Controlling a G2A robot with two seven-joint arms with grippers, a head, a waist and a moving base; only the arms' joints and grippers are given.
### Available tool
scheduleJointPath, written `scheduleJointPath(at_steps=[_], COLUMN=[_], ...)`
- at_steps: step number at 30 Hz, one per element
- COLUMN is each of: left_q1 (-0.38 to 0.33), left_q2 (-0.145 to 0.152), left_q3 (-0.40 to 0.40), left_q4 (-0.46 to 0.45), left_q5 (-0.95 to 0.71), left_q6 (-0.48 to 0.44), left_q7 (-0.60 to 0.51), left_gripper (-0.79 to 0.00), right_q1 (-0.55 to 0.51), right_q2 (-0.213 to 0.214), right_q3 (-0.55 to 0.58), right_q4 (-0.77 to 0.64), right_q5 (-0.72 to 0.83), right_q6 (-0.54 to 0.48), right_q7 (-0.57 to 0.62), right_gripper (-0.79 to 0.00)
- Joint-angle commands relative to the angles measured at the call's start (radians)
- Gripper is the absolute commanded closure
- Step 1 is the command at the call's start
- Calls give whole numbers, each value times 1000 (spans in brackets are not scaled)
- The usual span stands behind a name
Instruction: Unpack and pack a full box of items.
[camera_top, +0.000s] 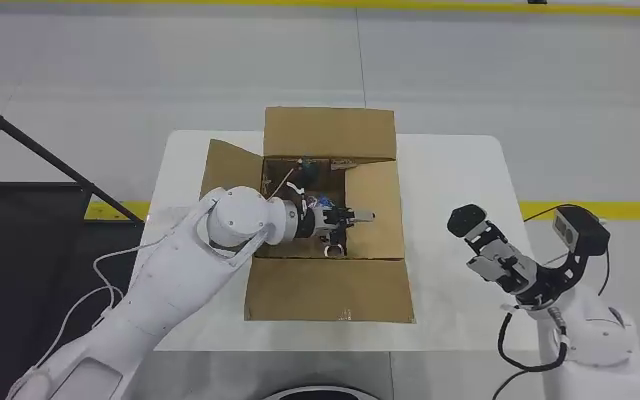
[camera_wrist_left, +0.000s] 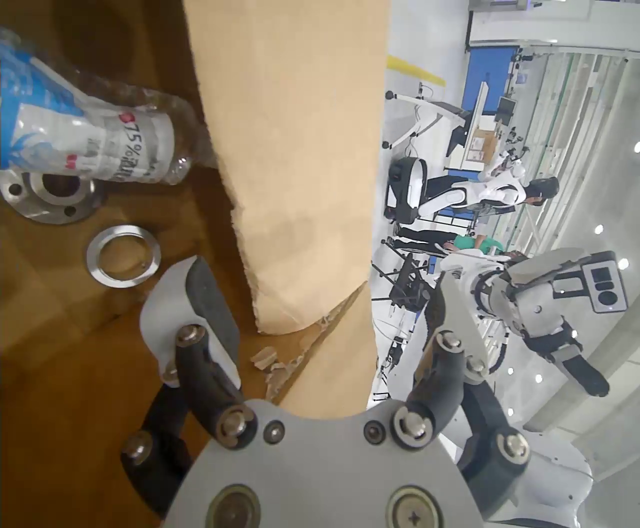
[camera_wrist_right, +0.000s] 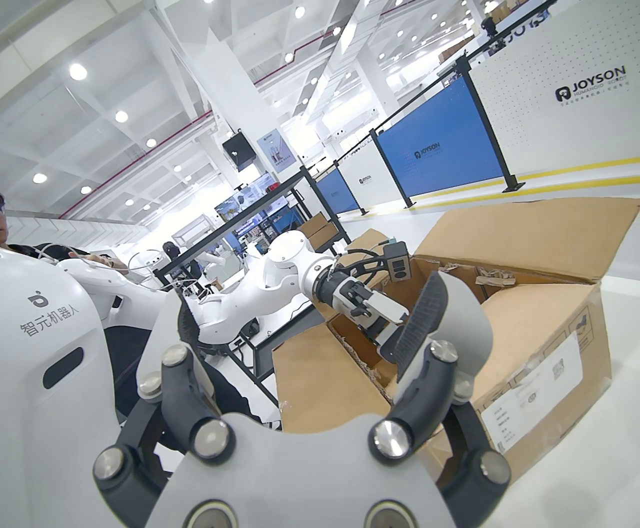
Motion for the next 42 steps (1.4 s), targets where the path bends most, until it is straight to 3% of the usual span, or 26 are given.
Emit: scheduleJointPath(at_steps=[1,13,19,33,37,42], left_q1=[-2,35,44,111,89,5], left_q2=[-3,-33,-42,-28,-42,-77], left_q3=[3,19,19,-93,-73,8], left_q4=[7,77,105,-63,-111,-108], left_q5=[-6,-104,-130,-161,-182,-195], left_q6=[-5,-160,-210,-268,-278,-272], left_q7=[6,108,108,144,184,237], left_gripper=[-785,-785,-785,-785,-785,-785], right_q1=[0,-32,-54,-79,-96,-143], right_q2=[3,18,25,41,45,47], right_q3=[-1,2,9,13,35,92], right_q4=[2,-3,-13,-19,-31,-49], right_q5=[2,13,14,16,11,1], right_q6=[-2,-21,-27,-46,-57,-66], right_q7=[0,-15,-27,-52,-73,-130], right_gripper=[-785,-785,-785,-785,-785,-785])
